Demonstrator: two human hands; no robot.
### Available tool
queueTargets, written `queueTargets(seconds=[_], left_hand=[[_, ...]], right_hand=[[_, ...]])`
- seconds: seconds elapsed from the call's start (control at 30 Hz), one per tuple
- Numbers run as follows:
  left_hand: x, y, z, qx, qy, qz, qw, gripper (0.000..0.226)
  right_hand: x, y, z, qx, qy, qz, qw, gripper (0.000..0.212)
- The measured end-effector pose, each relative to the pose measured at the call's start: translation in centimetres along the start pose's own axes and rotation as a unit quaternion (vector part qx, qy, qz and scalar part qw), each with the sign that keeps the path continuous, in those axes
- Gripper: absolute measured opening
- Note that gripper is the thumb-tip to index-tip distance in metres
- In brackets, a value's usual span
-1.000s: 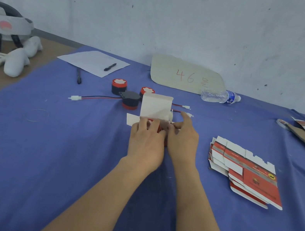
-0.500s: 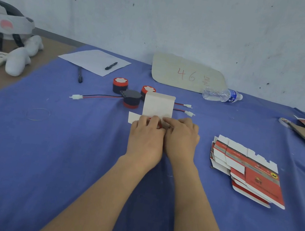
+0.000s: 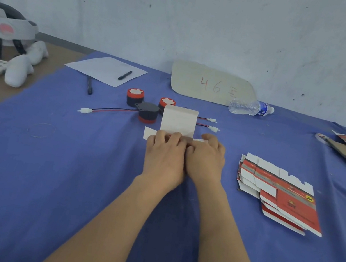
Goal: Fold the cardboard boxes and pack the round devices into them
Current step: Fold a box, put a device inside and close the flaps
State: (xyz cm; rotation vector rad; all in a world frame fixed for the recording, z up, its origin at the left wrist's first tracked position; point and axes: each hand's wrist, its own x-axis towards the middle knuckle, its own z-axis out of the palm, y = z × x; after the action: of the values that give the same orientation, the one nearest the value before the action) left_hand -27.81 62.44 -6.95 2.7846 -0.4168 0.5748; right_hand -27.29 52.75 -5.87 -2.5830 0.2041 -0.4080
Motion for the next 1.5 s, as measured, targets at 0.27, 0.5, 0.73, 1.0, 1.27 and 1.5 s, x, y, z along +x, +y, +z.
queueTargets(seconds=[0.27, 0.5, 0.73, 1.0, 1.27, 1.5], left_hand=[[0.1, 0.5, 0.6, 0.038, 0.007, 0.001, 0.999, 0.037], [0.4, -1.4, -0.4, -0.215, 0.070, -0.013, 0.974, 0.015], [1.5, -2.8, -1.1, -0.601, 0.169, -0.335, 0.705, 0.020], [1.2, -2.5, -0.8, -0.704, -0.017, -0.239, 0.669, 0.022], [0.9, -2.7, 0.6, -0.581, 0.045, -0.210, 0.785, 0.062], [1.2, -3.3, 0.7, -0.522, 0.063, -0.216, 0.823, 0.032]], right_hand=[[-0.6, -0.1, -0.4, 0.316, 0.137, 0.042, 0.938, 0.042], [-0.3, 0.4, 0.7, 0.267, 0.052, 0.005, 0.962, 0.026], [-0.1, 0.9, 1.3, 0.304, 0.011, 0.049, 0.951, 0.024], [0.2, 1.1, 1.1, 0.361, -0.030, 0.036, 0.931, 0.074], [0.0, 0.9, 0.9, 0.374, -0.018, -0.026, 0.927, 0.086], [-0.2, 0.9, 0.5, 0.371, -0.021, -0.066, 0.926, 0.060]])
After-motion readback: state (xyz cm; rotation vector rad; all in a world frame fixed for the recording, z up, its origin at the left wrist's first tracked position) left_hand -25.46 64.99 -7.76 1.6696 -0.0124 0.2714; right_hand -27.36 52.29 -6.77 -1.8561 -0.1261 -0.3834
